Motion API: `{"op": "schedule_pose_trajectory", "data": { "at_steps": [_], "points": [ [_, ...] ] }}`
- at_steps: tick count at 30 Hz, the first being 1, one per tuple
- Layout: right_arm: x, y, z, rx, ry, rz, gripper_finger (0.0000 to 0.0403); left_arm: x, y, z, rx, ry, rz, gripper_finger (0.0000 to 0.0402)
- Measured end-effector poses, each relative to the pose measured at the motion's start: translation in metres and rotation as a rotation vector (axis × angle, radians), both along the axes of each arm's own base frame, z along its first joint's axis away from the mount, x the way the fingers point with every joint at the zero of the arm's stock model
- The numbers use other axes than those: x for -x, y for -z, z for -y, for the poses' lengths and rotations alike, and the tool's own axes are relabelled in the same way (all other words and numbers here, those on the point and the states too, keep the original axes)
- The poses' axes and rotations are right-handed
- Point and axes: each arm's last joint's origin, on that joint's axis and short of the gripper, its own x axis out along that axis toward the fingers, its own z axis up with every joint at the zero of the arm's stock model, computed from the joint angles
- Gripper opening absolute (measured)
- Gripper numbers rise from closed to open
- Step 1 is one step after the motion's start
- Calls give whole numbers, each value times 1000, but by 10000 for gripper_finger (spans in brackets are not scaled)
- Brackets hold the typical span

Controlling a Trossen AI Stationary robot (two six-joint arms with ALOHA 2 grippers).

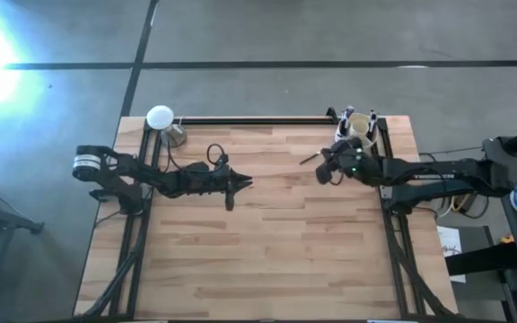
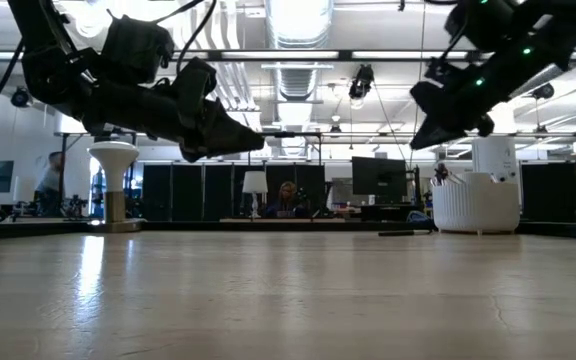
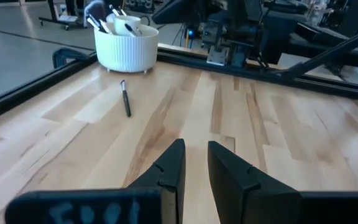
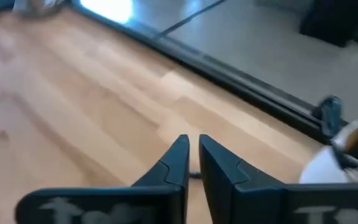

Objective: Put items in baskets/containers
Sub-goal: Put the black eyeshadow brush into the white organizer

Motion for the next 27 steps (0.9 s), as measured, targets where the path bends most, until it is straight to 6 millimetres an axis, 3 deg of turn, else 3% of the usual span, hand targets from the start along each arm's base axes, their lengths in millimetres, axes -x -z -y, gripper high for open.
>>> {"op": "schedule_pose_trajectory", "data": {
  "at_steps": [9,19,27],
  "points": [
    [-55,-1,30,-105,-380,-235,90,1,3,0,-1,1,-33,61],
    [-90,24,88,-207,-479,-752,125,1,7,0,0,2,-79,61],
    [-110,48,105,-302,-582,-981,142,2,8,0,0,2,-84,61]
  ]
}}
